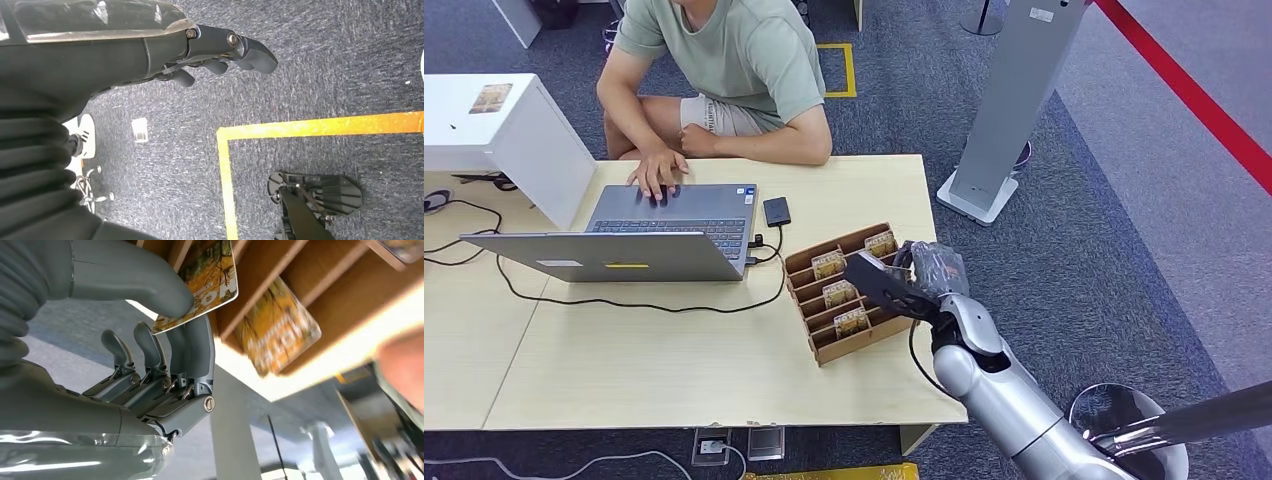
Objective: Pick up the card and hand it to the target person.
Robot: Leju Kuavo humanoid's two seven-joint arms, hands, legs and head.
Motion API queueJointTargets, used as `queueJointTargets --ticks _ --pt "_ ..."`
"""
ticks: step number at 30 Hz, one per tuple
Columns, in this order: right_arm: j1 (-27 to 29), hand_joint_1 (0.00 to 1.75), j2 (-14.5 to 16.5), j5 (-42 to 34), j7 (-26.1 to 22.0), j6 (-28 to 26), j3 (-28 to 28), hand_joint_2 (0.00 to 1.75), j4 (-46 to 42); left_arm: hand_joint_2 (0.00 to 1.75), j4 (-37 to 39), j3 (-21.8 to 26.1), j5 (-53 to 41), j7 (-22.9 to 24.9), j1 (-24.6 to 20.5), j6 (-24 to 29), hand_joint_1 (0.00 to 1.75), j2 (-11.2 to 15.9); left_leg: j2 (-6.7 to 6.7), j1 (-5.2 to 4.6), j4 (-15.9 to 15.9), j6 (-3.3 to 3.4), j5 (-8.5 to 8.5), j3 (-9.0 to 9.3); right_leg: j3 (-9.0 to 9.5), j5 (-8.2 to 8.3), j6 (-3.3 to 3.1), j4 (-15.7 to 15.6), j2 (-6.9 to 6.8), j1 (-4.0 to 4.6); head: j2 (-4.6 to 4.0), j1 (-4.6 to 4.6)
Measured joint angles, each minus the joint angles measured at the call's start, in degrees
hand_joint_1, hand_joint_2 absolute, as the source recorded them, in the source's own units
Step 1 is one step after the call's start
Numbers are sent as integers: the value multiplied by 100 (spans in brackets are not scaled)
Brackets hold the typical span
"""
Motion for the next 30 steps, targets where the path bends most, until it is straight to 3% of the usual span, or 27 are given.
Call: queueJointTargets --ticks 7,11,15,19,22,30 --pt "278 141 -12 340 -1114 -1873 -186 175 -457 175 0 0 5 -23 2 25 0 0 0 0 0 0 0 0 -2 0 0 0 0 0 0 -4" --pt "454 141 -30 315 -1541 -2399 -315 175 -751 175 0 0 14 -19 2 66 0 0 0 0 0 0 -1 -1 -1 0 0 0 1 0 0 -2" --pt "544 141 -33 134 -1740 -2415 -399 175 -904 175 0 0 30 -3 3 98 0 0 1 0 0 0 0 -1 0 0 0 0 1 0 0 0" --pt "436 141 -7 -326 -1565 -1918 -402 175 -855 175 0 0 48 14 1 102 0 0 0 0 0 0 0 -2 2 0 0 0 1 0 1 0" --pt "109 141 117 -681 -1466 -1478 -341 175 -616 175 0 0 14 31 -2 101 0 -1 0 0 0 0 0 -3 2 1 -1 2 0 0 0 -3" --pt "-1018 141 691 -1122 -1486 -1240 -124 175 579 175 0 -7 -69 8 -29 101 0 -2 0 1 0 -1 1 -7 -1 1 -1 5 -1 1 1 -3"
